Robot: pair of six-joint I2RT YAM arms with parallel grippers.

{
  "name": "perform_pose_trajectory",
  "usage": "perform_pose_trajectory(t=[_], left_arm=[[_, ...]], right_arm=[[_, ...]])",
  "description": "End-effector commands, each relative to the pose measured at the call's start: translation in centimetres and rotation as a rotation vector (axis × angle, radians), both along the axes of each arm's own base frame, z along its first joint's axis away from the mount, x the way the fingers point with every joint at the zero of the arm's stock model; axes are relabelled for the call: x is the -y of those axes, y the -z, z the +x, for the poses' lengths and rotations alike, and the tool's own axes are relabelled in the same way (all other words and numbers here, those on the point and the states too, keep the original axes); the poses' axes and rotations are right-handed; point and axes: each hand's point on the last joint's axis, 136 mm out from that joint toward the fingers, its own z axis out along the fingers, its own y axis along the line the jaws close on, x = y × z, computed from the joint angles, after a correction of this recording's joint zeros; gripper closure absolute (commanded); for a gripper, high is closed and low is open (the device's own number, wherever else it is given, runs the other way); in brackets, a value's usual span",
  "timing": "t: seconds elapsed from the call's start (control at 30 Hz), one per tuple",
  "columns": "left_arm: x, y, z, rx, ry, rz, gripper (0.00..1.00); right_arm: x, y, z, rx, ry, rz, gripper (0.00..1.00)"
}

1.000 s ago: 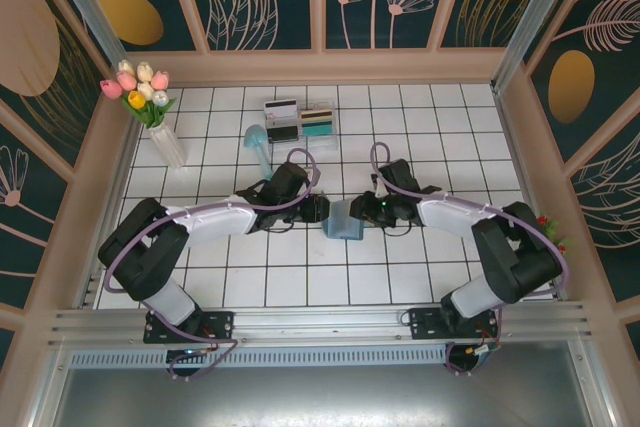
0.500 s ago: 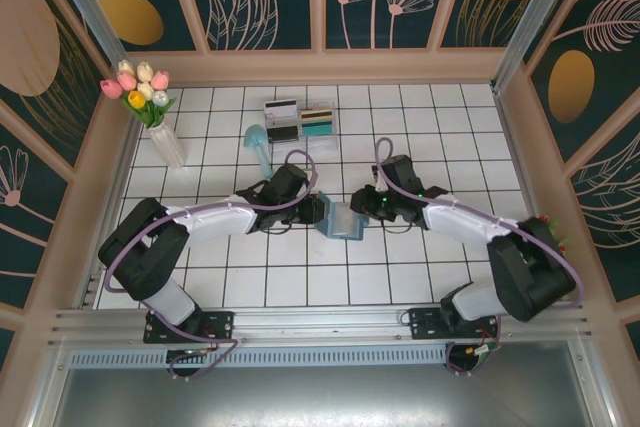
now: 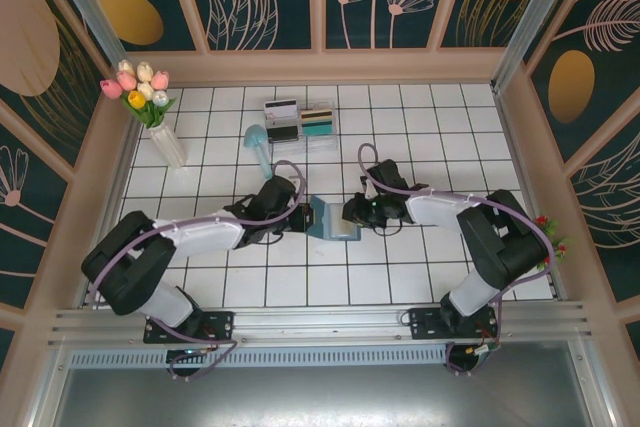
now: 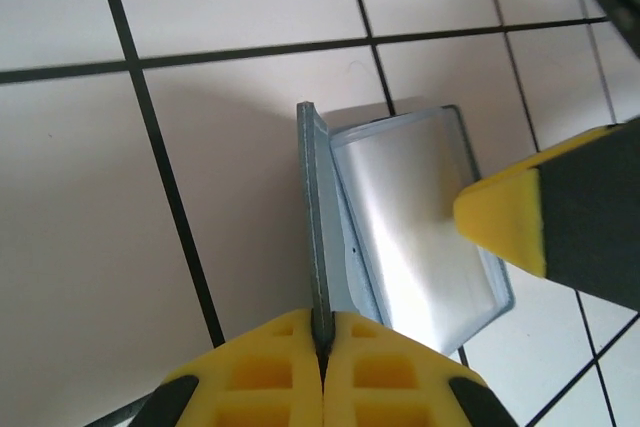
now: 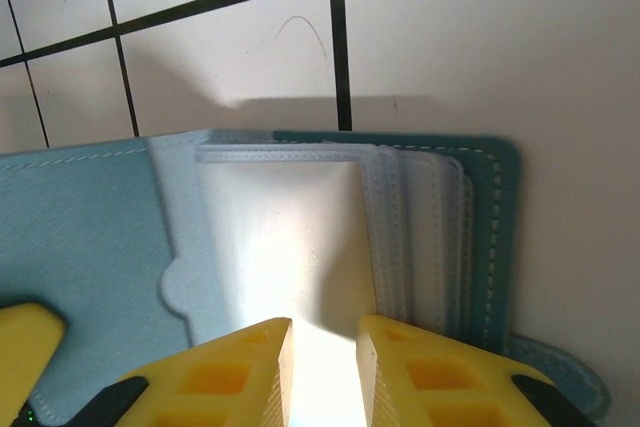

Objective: Take the credit cards out of the card holder

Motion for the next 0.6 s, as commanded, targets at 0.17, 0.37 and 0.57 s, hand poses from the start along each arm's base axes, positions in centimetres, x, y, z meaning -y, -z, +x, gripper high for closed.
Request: perform_pose_trajectory(t=[0.17, 0.37, 0.57], left_arm=[[-1.6, -4.2, 1.4, 0.29, -0.014, -0.02, 1.0], [-1.8, -4.8, 1.4, 0.345, -0.005, -0.032, 1.0], [-1.7, -3.2, 1.6, 0.274, -0.019, 0.006, 1.0]], right_arm=[[0.0, -3.3, 2.0, 0.102, 0.038, 0.09, 0.66], [-1.4, -4.0, 1.6, 0.111, -0.04, 0.17, 0.61], [-2.6, -4.0, 1.5, 0.103, -0.09, 0.208, 0.59]])
